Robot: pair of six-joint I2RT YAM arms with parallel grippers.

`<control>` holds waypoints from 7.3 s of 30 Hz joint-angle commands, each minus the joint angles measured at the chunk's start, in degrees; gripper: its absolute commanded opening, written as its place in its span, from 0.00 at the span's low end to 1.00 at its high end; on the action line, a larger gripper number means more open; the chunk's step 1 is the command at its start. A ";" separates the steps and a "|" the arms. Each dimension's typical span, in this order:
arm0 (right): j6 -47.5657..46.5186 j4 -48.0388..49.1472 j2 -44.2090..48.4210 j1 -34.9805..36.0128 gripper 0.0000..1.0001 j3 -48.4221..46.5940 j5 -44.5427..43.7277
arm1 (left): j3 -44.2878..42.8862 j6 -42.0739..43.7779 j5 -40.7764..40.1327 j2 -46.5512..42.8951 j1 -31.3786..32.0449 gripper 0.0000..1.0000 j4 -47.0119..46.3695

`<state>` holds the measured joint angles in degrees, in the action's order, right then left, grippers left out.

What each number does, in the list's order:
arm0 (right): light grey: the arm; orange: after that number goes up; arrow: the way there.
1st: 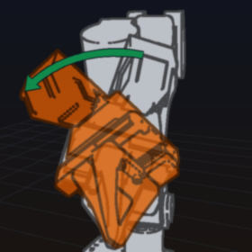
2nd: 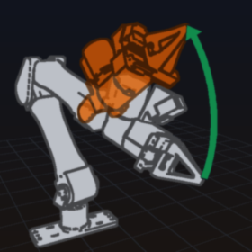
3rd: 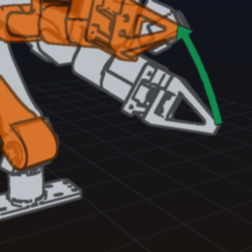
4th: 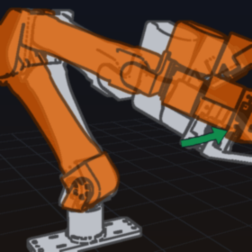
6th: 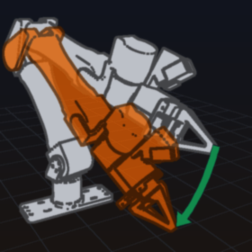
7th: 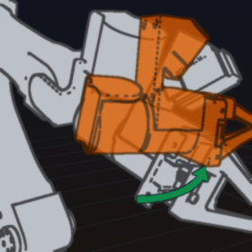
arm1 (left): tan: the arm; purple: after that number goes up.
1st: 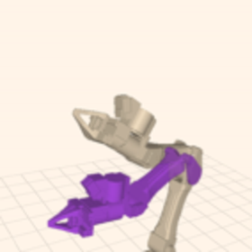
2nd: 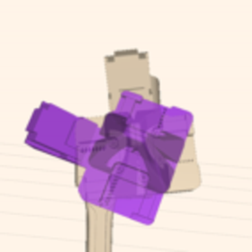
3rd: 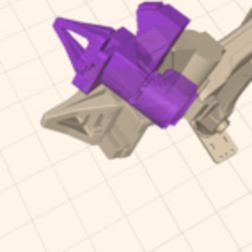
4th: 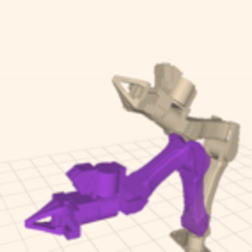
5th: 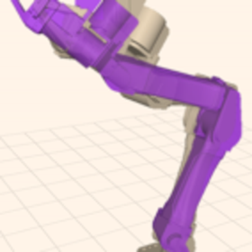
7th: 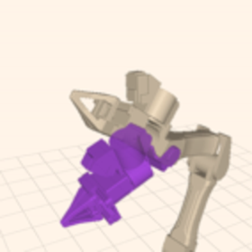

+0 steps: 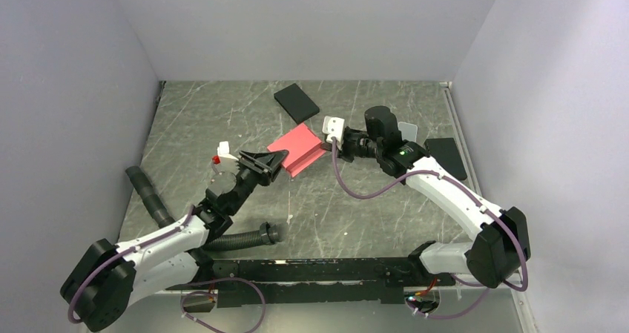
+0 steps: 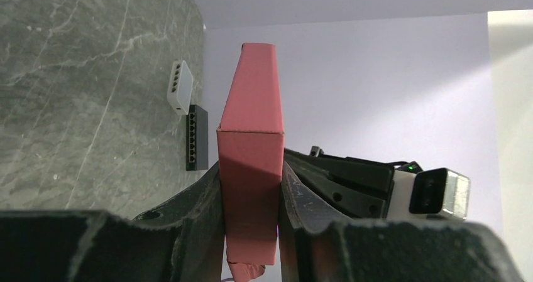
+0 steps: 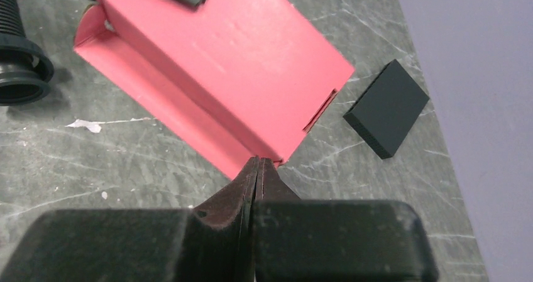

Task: Fold the paper box
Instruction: Close the paper box.

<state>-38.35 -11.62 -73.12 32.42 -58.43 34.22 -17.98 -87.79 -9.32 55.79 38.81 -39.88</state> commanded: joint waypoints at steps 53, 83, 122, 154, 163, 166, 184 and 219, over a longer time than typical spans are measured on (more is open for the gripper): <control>31.79 11.35 -1.86 11.65 0.24 -1.09 -2.78 | -5.41 2.40 -4.30 2.19 0.00 0.00 -0.10; 33.24 12.21 -5.47 14.24 0.19 -2.41 -9.54 | -7.20 2.01 -4.96 4.59 0.55 0.00 -0.33; 35.66 11.88 -5.63 15.21 0.00 -5.29 -20.58 | -8.53 2.00 -6.27 9.22 3.87 0.00 -1.91; 32.29 10.03 -6.81 17.62 0.06 -5.59 -19.45 | -6.04 -3.06 -11.10 8.10 6.57 0.00 -1.21; 31.01 6.66 -4.55 16.63 0.16 -7.38 -13.41 | -4.68 -3.01 -13.97 3.82 6.37 0.00 2.77; 30.73 5.38 -3.72 16.00 0.20 -8.41 -12.24 | -4.61 -3.25 -13.90 4.16 6.37 0.00 2.45; -5.16 -11.87 4.48 7.75 0.57 -6.58 6.91 | -4.89 -2.75 -11.88 3.86 6.04 0.00 2.35; -34.10 -7.66 6.17 0.56 0.86 4.80 -1.01 | -2.80 -3.25 2.09 3.16 2.72 0.00 0.46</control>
<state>-70.70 -20.93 -66.28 32.16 -52.62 32.12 -19.46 -89.95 -10.07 57.74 41.80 -34.92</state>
